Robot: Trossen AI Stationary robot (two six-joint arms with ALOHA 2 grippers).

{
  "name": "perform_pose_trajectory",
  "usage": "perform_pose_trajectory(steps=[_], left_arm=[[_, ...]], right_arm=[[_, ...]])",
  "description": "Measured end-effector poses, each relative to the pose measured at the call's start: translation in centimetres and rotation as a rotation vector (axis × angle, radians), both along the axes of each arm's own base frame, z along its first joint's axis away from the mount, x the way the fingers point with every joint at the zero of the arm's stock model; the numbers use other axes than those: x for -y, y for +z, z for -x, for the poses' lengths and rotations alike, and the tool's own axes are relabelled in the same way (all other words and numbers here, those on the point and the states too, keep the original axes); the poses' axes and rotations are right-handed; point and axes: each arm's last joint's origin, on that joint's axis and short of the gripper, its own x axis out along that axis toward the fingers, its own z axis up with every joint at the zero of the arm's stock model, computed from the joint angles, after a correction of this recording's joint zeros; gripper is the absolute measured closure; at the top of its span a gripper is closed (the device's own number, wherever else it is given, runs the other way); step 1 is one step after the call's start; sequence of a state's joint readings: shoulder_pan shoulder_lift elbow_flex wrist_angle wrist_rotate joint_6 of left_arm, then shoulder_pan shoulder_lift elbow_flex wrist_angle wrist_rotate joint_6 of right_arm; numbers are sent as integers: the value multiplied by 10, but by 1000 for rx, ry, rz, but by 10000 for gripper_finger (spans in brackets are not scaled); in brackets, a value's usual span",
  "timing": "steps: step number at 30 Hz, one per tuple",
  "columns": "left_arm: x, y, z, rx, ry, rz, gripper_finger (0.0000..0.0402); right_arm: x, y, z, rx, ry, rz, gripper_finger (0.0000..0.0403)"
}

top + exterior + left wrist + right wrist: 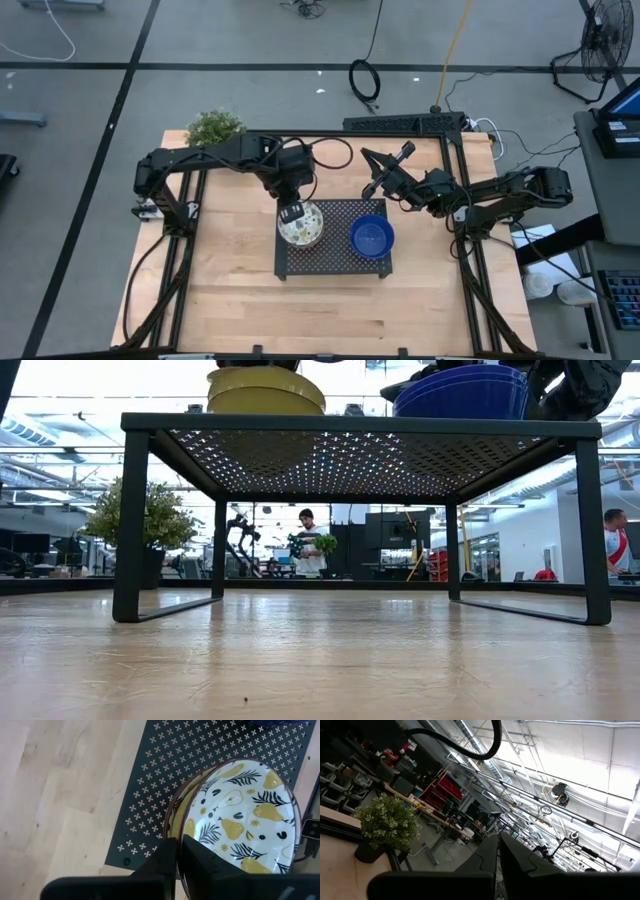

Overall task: Pick & Place Mini bowls
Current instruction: Stack the white bowl on the stacked white bowls on the shelf

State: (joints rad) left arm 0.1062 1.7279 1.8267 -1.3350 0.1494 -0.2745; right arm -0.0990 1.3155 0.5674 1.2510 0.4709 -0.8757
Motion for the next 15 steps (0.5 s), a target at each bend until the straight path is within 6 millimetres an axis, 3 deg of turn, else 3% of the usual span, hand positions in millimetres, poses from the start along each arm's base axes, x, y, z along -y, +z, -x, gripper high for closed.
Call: perform_pose_trajectory(steps=[15], left_arm=[[3, 0, 0, 9, -37, 67, 394]], right_arm=[[0, 0, 0, 0, 0, 0, 395]])
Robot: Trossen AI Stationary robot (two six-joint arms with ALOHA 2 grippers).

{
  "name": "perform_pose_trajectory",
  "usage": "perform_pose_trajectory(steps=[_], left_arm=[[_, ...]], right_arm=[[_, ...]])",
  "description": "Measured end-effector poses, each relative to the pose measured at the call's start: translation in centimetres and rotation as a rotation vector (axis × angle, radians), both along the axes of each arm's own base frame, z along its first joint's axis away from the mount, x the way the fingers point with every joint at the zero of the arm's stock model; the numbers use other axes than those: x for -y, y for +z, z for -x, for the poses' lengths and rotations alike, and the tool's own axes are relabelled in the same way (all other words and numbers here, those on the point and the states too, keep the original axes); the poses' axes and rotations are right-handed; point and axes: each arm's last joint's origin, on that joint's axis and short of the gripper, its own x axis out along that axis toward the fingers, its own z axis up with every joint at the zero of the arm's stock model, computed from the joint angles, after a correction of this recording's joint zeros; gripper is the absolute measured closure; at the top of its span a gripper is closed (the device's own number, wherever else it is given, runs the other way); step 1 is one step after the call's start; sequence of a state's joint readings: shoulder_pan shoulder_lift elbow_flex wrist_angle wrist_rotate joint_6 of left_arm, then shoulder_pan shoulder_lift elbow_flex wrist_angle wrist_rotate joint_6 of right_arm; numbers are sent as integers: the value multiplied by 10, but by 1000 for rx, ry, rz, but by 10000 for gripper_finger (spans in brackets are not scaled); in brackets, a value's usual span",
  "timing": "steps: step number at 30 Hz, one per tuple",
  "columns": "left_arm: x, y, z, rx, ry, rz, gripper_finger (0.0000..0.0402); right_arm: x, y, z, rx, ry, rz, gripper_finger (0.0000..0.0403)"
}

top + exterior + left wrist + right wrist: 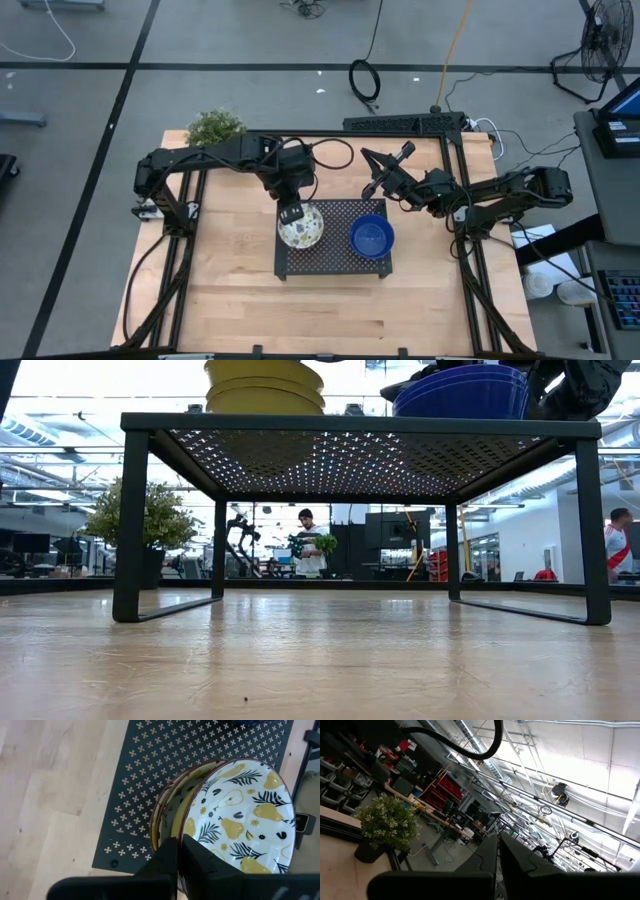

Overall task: Pick & Place Mini bowls
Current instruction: Stack the white bowl on the stacked white bowls on the shelf, then return to Home Position

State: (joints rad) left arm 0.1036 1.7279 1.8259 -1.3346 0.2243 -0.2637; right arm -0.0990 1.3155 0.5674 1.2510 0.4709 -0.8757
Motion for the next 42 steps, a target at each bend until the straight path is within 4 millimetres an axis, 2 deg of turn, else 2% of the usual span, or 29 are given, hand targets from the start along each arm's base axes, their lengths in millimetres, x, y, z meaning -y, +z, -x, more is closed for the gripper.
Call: perform_pose_trajectory(steps=[8, 12, 21, 26, 35, 42], left_arm=[[0, 0, 0, 0, -13, -10, 338], [0, 0, 0, 3, -22, -15, 322], [1, 0, 1, 1, -32, 19, 324], [-4, 4, 8, -14, -19, 32, 325], [-14, 28, 28, 103, 1, 2, 325], [-16, 66, 62, 278, 42, -167, 325]], right_arm=[[0, 0, 0, 0, 0, 0, 394], [0, 0, 0, 0, 0, 0, 394], [0, 0, 0, 0, 0, 0, 395], [0, 0, 0, 0, 0, 0, 395], [0, 0, 0, 0, 0, 0, 394], [0, 0, 0, 0, 0, 0, 395]])
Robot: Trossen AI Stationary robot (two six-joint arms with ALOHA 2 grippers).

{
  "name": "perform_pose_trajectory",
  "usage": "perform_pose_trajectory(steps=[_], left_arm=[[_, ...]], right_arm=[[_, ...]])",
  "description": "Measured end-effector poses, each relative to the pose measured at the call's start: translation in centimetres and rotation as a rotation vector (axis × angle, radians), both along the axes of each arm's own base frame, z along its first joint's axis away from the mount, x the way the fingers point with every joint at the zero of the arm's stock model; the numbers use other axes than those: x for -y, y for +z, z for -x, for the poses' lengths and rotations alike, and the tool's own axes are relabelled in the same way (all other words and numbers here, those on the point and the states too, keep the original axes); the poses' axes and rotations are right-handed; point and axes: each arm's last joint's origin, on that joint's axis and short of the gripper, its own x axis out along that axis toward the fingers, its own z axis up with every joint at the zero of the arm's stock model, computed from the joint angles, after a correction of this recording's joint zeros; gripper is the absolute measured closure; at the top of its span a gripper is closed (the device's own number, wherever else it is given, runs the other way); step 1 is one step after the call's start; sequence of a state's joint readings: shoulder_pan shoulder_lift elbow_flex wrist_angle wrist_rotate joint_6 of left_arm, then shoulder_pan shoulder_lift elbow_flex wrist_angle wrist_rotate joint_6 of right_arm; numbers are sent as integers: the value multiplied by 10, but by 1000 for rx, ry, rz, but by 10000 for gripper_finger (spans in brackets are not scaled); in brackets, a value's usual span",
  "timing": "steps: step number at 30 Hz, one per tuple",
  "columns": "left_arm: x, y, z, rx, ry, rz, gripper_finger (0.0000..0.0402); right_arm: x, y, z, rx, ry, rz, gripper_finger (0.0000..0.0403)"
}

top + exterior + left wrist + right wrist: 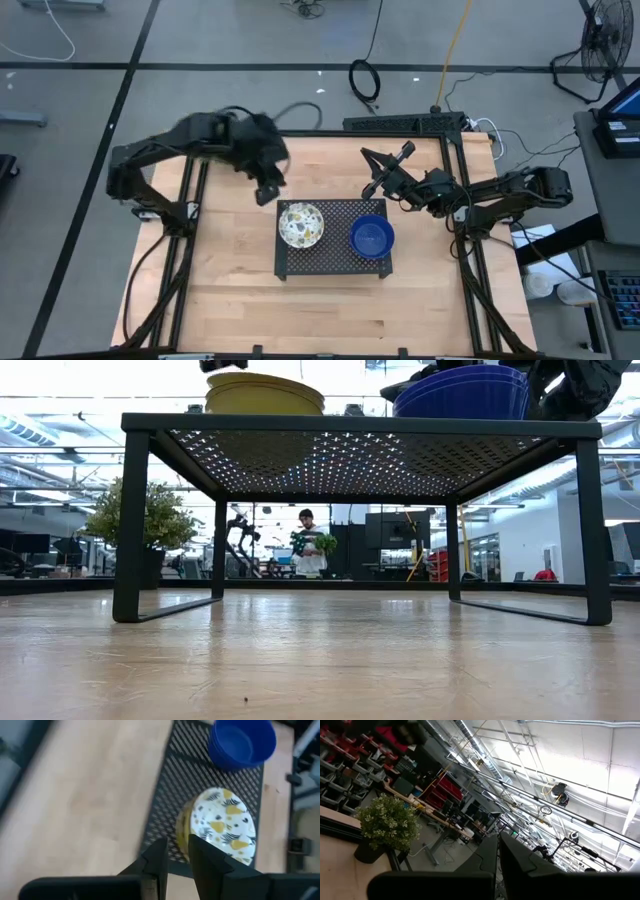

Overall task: Pick & Place Mini bowls
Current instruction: Return to Home Position

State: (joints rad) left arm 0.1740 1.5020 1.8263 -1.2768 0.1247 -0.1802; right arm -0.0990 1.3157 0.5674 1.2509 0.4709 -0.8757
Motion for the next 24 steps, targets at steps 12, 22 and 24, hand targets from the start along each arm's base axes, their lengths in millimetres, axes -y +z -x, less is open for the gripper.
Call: perform_pose_trajectory(steps=[12, 22, 24], left_arm=[[10, 46, 73, 192, -6, -200, 325], [23, 73, 146, 371, -32, -284, 325], [25, 76, 162, 407, -21, -300, 325]], right_arm=[[0, 0, 0, -2, 0, 0, 394], [0, -1, 0, -8, 0, -1, 394], [0, -1, 0, -10, 0, -1, 394]])
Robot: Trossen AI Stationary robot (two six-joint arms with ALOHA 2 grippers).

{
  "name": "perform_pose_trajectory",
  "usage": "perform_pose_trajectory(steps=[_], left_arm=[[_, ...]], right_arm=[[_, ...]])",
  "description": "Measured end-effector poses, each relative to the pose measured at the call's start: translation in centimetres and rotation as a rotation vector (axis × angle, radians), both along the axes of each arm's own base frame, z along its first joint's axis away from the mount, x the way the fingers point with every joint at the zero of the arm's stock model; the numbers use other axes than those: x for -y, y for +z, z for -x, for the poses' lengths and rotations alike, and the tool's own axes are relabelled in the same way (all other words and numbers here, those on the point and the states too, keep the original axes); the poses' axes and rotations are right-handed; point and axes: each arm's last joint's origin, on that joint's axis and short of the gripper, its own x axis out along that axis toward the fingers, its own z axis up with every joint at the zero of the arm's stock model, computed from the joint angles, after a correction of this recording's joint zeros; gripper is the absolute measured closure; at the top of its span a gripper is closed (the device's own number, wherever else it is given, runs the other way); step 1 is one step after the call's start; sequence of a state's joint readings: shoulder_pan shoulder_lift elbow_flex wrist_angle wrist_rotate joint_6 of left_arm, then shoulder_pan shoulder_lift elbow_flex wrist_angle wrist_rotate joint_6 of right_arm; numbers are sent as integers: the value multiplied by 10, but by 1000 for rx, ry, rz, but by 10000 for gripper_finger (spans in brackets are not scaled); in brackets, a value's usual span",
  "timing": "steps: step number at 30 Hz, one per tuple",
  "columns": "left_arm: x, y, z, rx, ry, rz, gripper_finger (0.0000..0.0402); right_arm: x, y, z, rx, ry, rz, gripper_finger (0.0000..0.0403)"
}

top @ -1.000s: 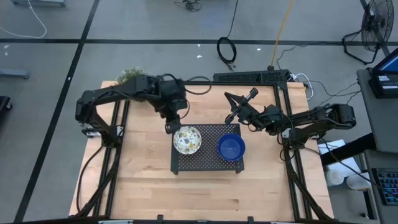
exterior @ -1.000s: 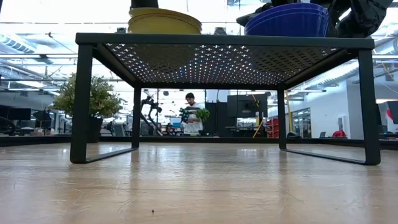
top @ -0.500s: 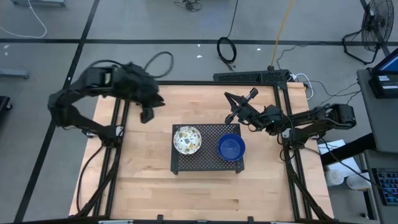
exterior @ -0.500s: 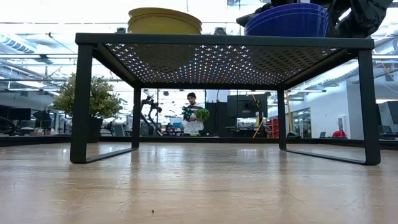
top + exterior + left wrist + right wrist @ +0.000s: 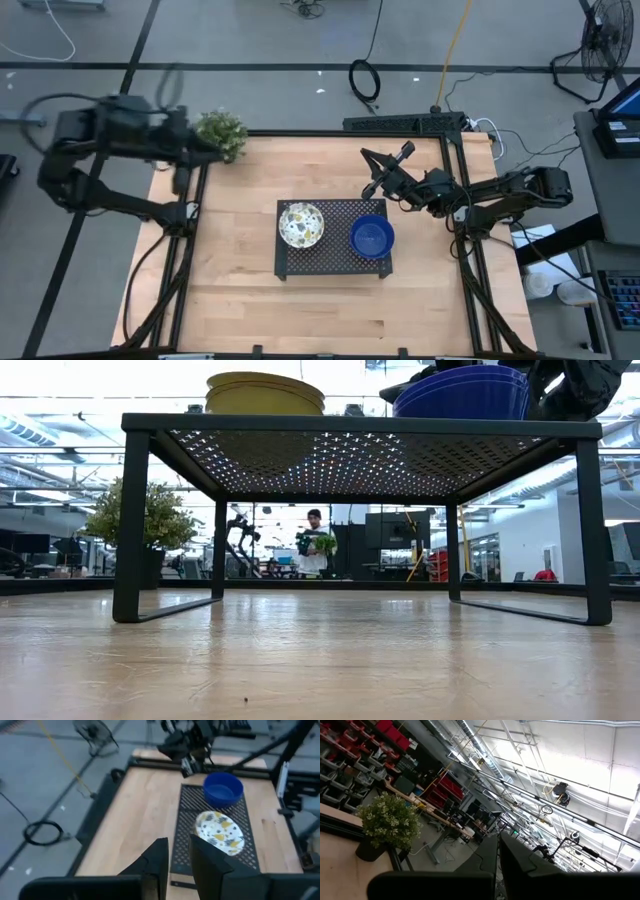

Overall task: Pick & Place Mini bowls
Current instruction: Return to Home Position

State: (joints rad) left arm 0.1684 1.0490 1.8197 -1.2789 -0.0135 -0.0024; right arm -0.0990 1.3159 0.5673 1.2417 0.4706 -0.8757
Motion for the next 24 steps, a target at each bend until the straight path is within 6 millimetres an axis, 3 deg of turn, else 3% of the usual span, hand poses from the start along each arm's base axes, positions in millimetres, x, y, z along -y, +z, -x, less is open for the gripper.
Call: perform_pose_trajectory(steps=[7, 20, 24], left_arm=[[1, -21, 31, 49, 133, -44, 325], [0, -107, 32, 159, 178, -53, 325], [2, -126, 42, 247, 173, -78, 325]], right_arm=[[0, 0, 0, -4, 0, -1, 395], [0, 0, 0, -4, 3, 0, 395], [0, 0, 0, -4, 2, 0, 394]])
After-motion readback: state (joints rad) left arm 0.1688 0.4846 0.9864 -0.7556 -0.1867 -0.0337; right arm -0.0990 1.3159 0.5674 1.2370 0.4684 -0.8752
